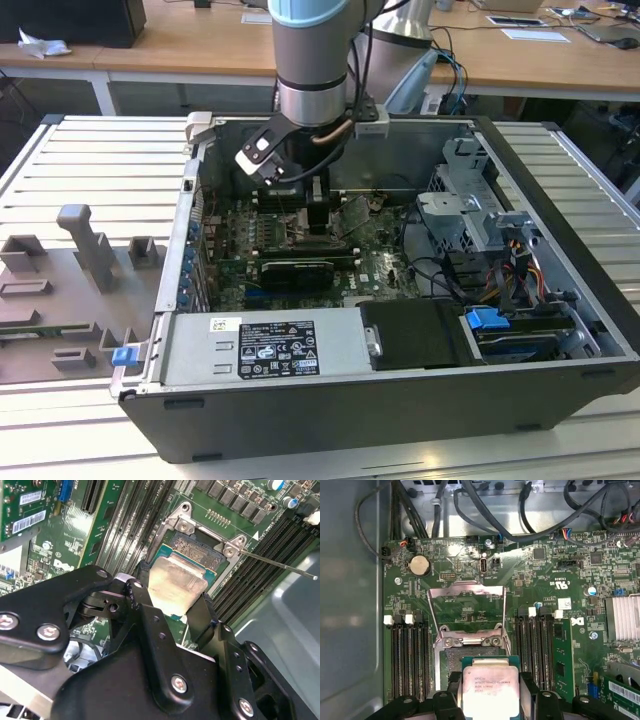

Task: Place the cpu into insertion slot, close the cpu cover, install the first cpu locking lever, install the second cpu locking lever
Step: 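Place the cpu into insertion slot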

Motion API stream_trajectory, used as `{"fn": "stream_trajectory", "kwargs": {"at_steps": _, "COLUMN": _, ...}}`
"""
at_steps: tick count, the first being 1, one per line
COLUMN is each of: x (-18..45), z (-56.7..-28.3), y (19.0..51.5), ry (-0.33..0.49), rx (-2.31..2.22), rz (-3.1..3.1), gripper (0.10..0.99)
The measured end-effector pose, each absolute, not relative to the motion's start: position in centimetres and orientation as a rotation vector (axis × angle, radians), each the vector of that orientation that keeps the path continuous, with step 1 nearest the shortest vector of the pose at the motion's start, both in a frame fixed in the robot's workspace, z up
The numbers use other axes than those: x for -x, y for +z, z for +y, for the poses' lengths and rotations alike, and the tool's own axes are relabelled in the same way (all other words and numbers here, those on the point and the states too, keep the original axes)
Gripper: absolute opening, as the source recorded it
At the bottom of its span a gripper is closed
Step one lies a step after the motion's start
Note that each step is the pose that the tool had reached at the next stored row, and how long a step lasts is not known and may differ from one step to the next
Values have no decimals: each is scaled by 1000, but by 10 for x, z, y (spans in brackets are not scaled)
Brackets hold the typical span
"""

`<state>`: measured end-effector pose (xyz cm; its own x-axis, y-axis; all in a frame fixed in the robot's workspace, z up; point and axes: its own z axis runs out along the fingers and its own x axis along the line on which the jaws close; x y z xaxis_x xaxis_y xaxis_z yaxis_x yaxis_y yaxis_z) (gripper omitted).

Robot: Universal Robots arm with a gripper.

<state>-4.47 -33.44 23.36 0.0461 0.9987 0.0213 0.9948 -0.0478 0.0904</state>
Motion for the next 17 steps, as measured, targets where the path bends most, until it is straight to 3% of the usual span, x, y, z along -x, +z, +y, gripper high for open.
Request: {"fn": "stream_trajectory", "kwargs": {"at_steps": 17, "x": 47, "z": -322, "y": 222, "ry": 121, "rx": -2234, "rz": 2132, "gripper": 541}}
